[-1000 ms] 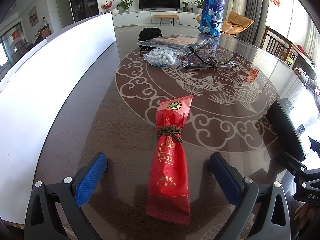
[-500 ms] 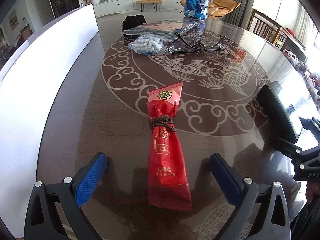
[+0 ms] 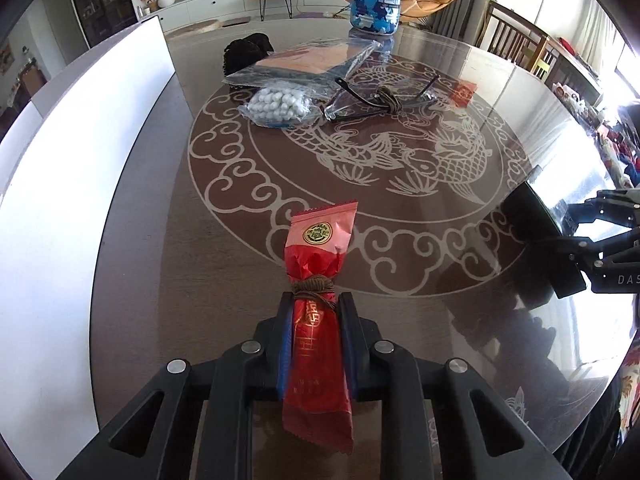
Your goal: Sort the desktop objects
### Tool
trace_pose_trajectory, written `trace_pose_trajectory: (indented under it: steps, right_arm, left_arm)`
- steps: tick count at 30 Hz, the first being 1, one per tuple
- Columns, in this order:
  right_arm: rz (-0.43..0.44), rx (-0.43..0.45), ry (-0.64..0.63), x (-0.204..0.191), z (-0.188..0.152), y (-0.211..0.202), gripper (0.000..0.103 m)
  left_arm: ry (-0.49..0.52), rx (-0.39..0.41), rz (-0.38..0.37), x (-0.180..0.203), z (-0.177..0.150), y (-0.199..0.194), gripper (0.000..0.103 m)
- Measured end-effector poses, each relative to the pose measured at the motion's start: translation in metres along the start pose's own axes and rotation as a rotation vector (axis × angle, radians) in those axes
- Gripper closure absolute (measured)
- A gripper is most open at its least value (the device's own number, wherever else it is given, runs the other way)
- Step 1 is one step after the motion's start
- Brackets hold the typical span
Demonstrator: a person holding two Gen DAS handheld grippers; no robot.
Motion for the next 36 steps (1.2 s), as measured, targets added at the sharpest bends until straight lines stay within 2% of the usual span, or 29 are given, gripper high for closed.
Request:
trace_pose_trajectory:
  steps: [3, 8, 14, 21, 26, 30, 36]
  right_arm:
    - [0.021, 0.058, 0.016, 0.002, -0.003, -0.019, 0.044]
    - [0.028, 0.086, 0.014, -0.001, -0.005, -0.034, 0.044]
    - [0.075, 0.164, -0.045, -0.041, 0.032, -0.075, 0.044]
    - [0.183, 0.275, -0.168, -0.152, 0.102, -0.135, 0.044]
    - [0.297, 0.368, -0.257, -0.254, 0.147, -0.182, 0.044]
    - [0.387, 0.406, -0.311, -0.333, 0.167, -0.197, 0.044]
    - [0.403, 0.383, -0.376, -0.416, 0.175, -0.154, 0.044]
  left_arm:
    - [-0.006, 0.047, 0.008, -0.006, -0.003, -0.024, 0.083]
    - [-0.025, 0.136, -0.017, -0.011, 0.0, -0.068, 0.083]
    - [-0.072, 0.249, -0.006, -0.046, 0.015, -0.142, 0.083]
    - [-0.233, 0.326, 0.126, -0.164, 0.013, -0.219, 0.083]
    - [-0.346, 0.346, 0.213, -0.238, 0.003, -0.248, 0.083]
    - [-0.413, 0.333, 0.242, -0.276, -0.009, -0.244, 0.083]
    - [-0.49, 0.284, 0.25, -0.31, -0.035, -0.215, 0.083]
Point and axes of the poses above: each gripper's, at about its wrist camera, not at the fingertips, and y roughly the way its jaws point, x to its right, z to its top, the point moved 9 cm from there along y, roughly the way its jaws point, and after that the axes turned 10 degrees about -z, right-handed, at the moved point
